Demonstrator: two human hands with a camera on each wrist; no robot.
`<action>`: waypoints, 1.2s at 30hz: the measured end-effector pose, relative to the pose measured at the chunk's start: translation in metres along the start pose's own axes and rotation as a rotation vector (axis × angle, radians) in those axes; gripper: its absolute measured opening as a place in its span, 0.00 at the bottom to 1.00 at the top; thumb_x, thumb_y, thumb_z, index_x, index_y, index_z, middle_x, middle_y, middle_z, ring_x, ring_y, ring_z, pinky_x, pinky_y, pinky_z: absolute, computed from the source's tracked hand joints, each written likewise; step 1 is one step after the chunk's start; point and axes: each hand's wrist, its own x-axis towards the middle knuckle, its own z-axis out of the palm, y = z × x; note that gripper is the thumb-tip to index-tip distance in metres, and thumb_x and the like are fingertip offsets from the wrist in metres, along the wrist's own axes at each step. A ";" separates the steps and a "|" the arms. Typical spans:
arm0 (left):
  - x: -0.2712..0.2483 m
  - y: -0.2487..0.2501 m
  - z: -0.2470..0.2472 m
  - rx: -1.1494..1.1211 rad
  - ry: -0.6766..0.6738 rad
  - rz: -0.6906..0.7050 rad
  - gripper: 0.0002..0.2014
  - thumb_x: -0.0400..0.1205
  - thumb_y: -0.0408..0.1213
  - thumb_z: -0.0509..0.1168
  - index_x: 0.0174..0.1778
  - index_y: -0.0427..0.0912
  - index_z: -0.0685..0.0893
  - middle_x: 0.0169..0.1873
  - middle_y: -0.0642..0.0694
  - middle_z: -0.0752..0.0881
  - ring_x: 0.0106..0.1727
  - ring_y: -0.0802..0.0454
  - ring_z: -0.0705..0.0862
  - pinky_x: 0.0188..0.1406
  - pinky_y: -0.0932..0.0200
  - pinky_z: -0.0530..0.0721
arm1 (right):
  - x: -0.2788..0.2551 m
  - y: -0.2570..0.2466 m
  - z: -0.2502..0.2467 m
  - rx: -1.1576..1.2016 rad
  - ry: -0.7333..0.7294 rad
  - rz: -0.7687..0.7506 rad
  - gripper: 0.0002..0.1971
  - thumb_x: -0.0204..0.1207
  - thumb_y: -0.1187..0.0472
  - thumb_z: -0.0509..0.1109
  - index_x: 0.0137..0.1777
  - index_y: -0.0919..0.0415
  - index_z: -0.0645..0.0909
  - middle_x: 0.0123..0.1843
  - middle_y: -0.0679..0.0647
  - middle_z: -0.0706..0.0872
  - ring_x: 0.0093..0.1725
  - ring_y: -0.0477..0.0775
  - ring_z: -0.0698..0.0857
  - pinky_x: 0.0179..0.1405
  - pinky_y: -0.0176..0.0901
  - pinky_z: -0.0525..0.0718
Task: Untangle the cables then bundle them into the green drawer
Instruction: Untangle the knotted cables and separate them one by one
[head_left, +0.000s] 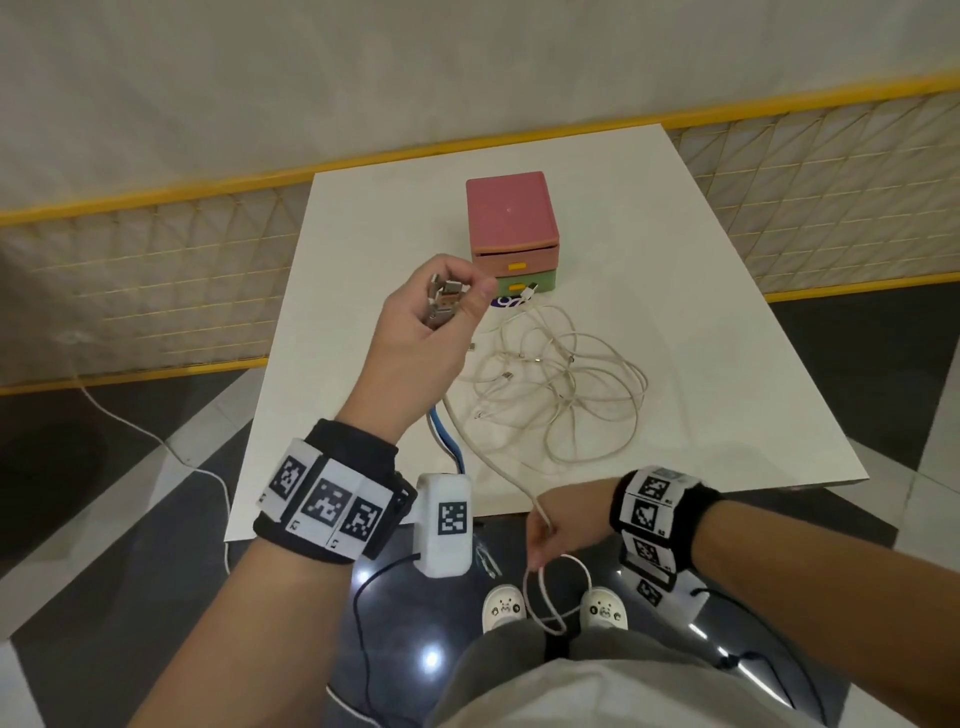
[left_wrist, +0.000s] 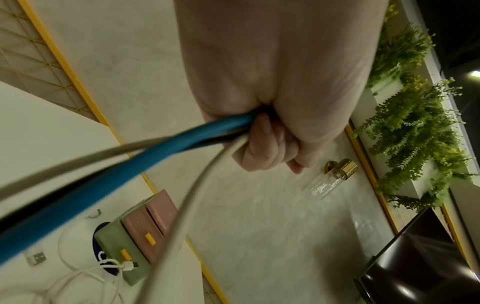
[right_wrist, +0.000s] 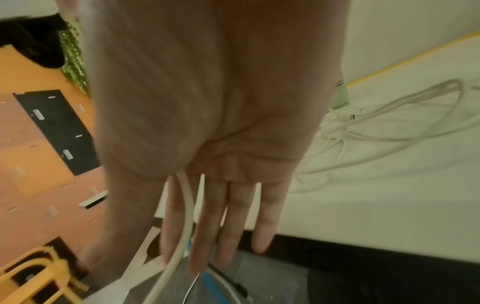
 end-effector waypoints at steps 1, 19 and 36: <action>0.000 0.000 0.000 0.004 -0.009 -0.002 0.04 0.86 0.34 0.64 0.48 0.38 0.80 0.18 0.61 0.74 0.20 0.62 0.65 0.21 0.70 0.66 | -0.001 0.000 -0.005 0.049 0.019 -0.005 0.22 0.74 0.51 0.74 0.66 0.56 0.81 0.64 0.54 0.86 0.61 0.50 0.83 0.65 0.44 0.76; 0.008 -0.014 -0.014 -0.254 0.271 -0.027 0.15 0.87 0.46 0.61 0.37 0.45 0.74 0.19 0.55 0.62 0.18 0.58 0.57 0.17 0.67 0.57 | 0.012 -0.011 -0.004 0.262 0.501 -0.252 0.07 0.87 0.56 0.52 0.53 0.58 0.68 0.43 0.58 0.79 0.45 0.62 0.82 0.49 0.54 0.84; 0.020 -0.040 -0.014 -0.229 0.245 -0.240 0.19 0.89 0.48 0.57 0.33 0.44 0.75 0.24 0.49 0.62 0.22 0.54 0.56 0.20 0.61 0.53 | 0.085 -0.007 -0.089 -0.121 0.683 0.035 0.13 0.80 0.69 0.60 0.59 0.58 0.83 0.59 0.56 0.75 0.49 0.59 0.83 0.53 0.48 0.81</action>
